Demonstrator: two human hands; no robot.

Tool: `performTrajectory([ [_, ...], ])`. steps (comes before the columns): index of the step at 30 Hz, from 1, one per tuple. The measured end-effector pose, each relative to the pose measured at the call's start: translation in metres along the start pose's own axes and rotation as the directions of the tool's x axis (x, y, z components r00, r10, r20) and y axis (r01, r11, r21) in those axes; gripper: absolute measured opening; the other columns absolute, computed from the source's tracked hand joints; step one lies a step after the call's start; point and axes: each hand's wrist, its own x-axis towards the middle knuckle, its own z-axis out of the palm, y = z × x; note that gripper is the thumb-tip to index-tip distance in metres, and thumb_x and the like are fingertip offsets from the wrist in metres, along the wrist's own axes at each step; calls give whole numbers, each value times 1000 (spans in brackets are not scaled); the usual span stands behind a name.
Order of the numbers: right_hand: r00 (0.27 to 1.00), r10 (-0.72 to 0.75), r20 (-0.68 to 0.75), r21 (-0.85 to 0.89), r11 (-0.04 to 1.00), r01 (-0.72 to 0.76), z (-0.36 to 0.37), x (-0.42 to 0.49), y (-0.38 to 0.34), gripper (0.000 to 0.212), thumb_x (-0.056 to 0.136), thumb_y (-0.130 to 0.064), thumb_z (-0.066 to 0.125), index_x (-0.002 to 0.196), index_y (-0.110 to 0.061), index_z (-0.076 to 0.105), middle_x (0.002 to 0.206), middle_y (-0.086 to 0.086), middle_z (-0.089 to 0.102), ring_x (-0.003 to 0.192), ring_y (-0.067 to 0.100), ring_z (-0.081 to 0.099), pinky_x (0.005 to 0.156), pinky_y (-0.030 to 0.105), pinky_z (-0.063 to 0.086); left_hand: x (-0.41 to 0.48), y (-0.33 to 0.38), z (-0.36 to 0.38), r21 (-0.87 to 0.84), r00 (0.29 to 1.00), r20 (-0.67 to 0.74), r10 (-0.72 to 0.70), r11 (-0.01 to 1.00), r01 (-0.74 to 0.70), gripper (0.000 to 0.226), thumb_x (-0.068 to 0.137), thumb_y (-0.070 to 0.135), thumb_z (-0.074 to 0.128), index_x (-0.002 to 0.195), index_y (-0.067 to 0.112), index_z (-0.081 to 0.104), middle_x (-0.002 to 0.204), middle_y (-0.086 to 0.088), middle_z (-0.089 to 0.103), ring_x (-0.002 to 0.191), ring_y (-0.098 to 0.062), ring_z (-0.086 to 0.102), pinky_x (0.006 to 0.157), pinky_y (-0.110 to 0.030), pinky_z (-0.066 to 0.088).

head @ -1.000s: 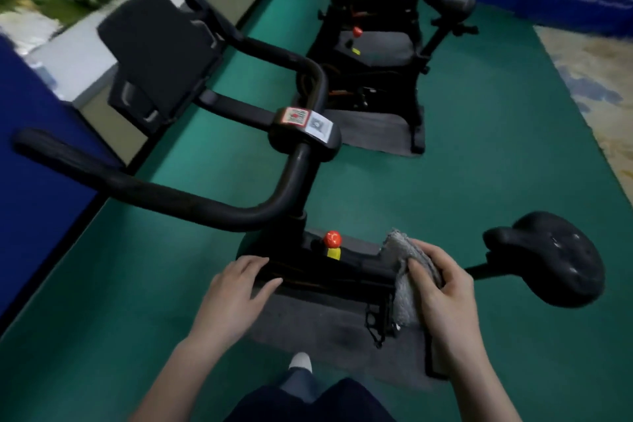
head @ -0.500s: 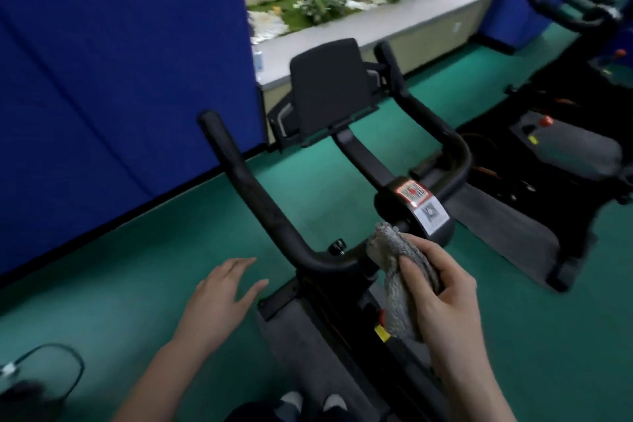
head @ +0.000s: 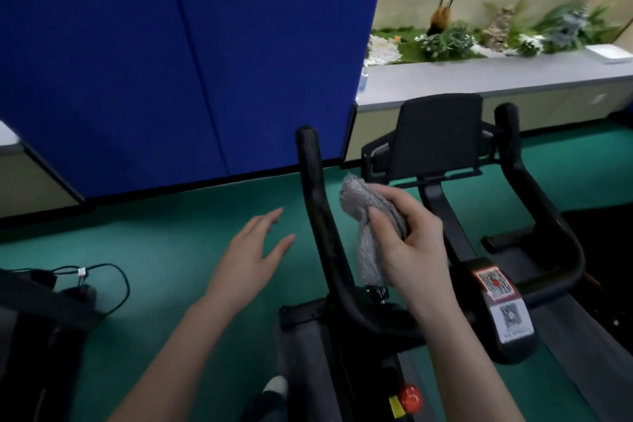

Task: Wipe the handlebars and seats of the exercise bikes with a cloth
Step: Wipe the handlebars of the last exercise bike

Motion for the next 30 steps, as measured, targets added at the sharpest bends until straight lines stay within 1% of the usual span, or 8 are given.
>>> performTrajectory([
  [7, 965, -259, 32, -178, 949, 260, 34, 93, -25, 25, 89, -6, 52, 106, -19, 66, 92, -19, 65, 86, -8, 60, 76, 10, 44, 55, 23, -8, -346, 998, -58, -10, 938, -11, 76, 73, 70, 44, 140, 34, 37, 117, 20, 55, 107, 4, 54, 88, -24, 47],
  [10, 960, -252, 124, -308, 910, 279, 52, 131, -25, 26, 90, -2, 52, 108, -14, 66, 99, -7, 68, 91, -2, 60, 78, 8, 43, 72, 32, -6, -480, 999, -30, -18, 878, 1, 62, 83, 53, 56, 140, 37, 36, 119, 19, 54, 103, 5, 56, 85, -17, 47],
  [13, 933, -196, 301, -454, 831, 321, 66, 150, -20, 29, 88, 1, 51, 108, -12, 68, 103, 1, 70, 99, 15, 62, 87, 22, 46, 80, 38, -3, -566, 999, -40, -20, 824, -6, 56, 87, 25, 65, 137, 30, 40, 114, 17, 55, 96, 3, 58, 77, -10, 48],
  [15, 917, -151, 369, -499, 800, 333, 72, 151, -15, 30, 87, 2, 50, 106, -13, 68, 102, 1, 70, 100, 17, 62, 90, 26, 45, 82, 41, -2, -620, 998, -52, -34, 784, -6, 55, 85, 17, 67, 133, 30, 43, 110, 15, 56, 94, -3, 60, 76, -15, 50],
  [19, 964, -118, 240, -508, 830, 228, 72, 137, -7, 38, 86, 3, 48, 113, -14, 68, 105, 1, 71, 99, 16, 64, 85, 24, 49, 82, 41, -1, -683, 999, -44, -31, 730, -7, 56, 84, 12, 68, 127, 38, 44, 109, 13, 56, 88, 0, 59, 73, -18, 52],
  [21, 963, -189, 190, -522, 812, 262, 71, 123, -5, 42, 84, 8, 50, 117, -12, 67, 109, 3, 70, 103, 17, 64, 89, 24, 49, 82, 39, -1, -707, 999, -39, -30, 707, -6, 58, 83, 7, 68, 127, 36, 44, 108, 11, 55, 84, 6, 57, 70, -12, 49],
  [25, 936, -329, 123, -537, 771, 342, 71, 111, 0, 46, 77, 17, 53, 114, -7, 68, 110, 6, 67, 105, 18, 60, 93, 13, 42, 81, 34, -3, -754, 1000, -7, 4, 656, -8, 62, 82, -2, 67, 120, 41, 42, 105, 13, 53, 83, 12, 57, 69, -9, 47],
  [30, 939, -322, 124, -568, 753, 333, 77, 91, 14, 42, 80, 15, 58, 118, -1, 65, 117, 15, 63, 111, 33, 58, 100, 38, 46, 83, 26, -5, -794, 999, 39, 28, 607, 14, 69, 79, -9, 66, 119, 43, 44, 107, 12, 55, 84, 8, 59, 75, -15, 50],
])
